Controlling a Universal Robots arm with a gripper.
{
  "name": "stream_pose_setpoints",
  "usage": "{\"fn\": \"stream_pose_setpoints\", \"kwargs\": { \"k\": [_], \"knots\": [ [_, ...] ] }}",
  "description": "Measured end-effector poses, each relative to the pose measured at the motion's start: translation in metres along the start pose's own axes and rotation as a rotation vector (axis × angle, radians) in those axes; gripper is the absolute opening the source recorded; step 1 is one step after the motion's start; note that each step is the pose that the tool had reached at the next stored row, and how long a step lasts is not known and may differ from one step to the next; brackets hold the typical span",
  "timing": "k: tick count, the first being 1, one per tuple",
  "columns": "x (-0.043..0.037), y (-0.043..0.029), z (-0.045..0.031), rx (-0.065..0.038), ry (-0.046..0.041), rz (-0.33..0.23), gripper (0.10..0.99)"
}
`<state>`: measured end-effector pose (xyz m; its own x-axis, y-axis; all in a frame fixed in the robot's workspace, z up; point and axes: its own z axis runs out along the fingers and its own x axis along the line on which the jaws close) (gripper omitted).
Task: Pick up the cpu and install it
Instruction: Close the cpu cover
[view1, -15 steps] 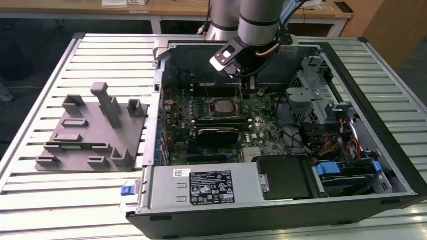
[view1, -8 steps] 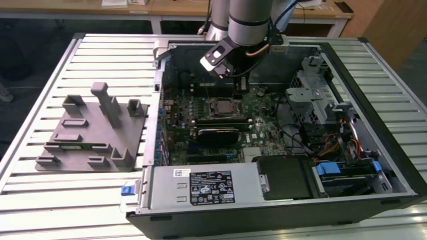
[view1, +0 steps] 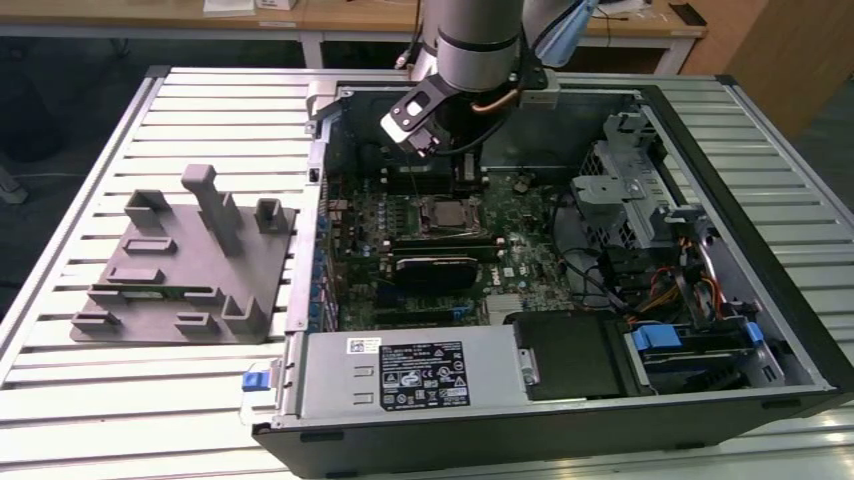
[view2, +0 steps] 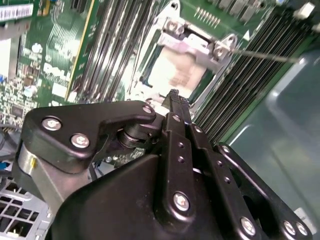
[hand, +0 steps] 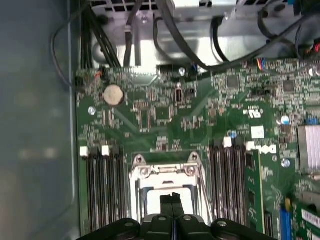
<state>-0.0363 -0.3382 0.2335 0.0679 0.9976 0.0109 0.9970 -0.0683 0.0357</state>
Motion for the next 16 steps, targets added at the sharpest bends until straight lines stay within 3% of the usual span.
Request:
{"fn": "stream_pose_setpoints", "kwargs": {
  "k": [5, 10, 16],
  "knots": [
    [-0.0006, -0.0099, 0.0, 0.0, 0.0, 0.0, 0.106],
    [-0.0007, -0.01, 0.0001, 0.0, 0.0, -0.004, 0.106],
    [-0.0007, -0.01, 0.0009, 0.001, 0.0032, -0.095, 0.106]
  ]
}}
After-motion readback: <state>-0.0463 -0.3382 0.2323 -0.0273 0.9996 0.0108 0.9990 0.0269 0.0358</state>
